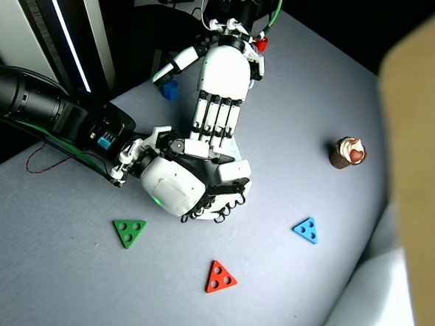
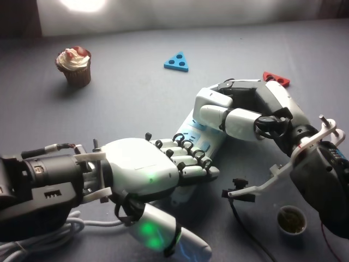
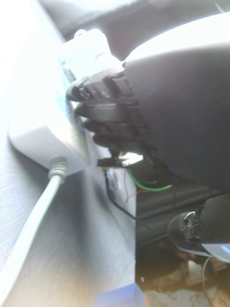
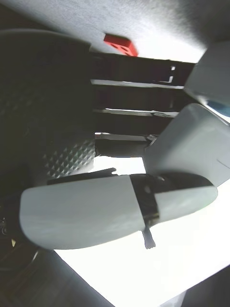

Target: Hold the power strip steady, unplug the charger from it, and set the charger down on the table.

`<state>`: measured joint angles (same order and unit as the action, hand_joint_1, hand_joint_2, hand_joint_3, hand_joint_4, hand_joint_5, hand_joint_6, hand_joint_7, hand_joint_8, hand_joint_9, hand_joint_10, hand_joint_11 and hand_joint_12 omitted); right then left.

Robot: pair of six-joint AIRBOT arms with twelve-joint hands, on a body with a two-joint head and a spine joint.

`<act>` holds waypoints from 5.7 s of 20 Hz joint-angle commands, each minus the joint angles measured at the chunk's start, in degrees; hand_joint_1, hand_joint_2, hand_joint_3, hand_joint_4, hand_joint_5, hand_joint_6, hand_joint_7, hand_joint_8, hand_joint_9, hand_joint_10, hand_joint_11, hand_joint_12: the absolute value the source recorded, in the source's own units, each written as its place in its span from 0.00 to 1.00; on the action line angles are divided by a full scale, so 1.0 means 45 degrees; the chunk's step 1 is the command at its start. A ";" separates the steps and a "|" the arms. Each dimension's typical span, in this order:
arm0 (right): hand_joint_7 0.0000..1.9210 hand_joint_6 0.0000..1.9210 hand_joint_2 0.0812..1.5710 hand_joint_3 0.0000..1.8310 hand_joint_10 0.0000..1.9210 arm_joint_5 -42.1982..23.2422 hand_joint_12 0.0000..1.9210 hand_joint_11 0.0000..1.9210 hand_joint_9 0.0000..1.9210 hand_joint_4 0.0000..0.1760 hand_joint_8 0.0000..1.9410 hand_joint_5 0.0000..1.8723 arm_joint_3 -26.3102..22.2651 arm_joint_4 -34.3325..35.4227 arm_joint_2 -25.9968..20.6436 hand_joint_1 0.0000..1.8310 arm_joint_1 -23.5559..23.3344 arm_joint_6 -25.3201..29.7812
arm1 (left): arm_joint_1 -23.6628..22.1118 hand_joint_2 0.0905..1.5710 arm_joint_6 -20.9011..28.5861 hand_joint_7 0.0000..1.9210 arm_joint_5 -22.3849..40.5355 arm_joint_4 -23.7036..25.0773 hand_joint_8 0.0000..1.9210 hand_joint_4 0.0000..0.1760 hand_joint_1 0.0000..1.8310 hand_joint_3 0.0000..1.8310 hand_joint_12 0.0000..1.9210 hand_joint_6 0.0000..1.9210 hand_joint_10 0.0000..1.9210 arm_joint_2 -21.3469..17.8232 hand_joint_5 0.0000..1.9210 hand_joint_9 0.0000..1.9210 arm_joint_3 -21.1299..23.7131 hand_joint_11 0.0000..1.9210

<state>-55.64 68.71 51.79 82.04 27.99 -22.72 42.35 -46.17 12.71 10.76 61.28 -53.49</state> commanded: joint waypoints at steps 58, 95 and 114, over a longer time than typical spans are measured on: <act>0.61 0.40 0.65 0.00 0.00 -0.3195 0.30 0.46 0.63 0.23 0.33 0.60 0.0202 -0.4053 -0.0322 0.68 -0.0187 0.0529 | 0.0854 0.55 0.1026 0.04 0.0337 -0.0156 0.00 0.00 0.00 0.00 0.02 0.00 0.00 0.0450 0.04 0.04 -0.0068 0.05; 0.41 0.00 0.66 0.00 0.00 0.1527 0.33 0.26 0.41 0.00 0.00 0.40 -0.1754 -0.7189 -0.4147 0.61 0.0222 -0.2672 | 0.0314 0.55 0.1028 0.02 0.0278 -0.0102 0.00 0.00 0.00 0.00 0.01 0.00 0.00 0.0393 0.02 0.02 0.0033 0.02; 0.01 0.00 0.56 0.00 0.00 -0.0732 0.09 0.00 0.01 0.00 0.00 0.00 -0.6967 -0.5932 -0.8190 0.32 0.1775 0.4459 | 0.0051 0.55 0.1111 0.02 0.0357 -0.0154 0.00 0.00 0.00 0.00 0.01 0.00 0.00 -0.0015 0.02 0.02 0.0394 0.02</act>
<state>-51.37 37.06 26.35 45.32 36.77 -2.70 42.72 -41.87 12.45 10.50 61.17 -51.79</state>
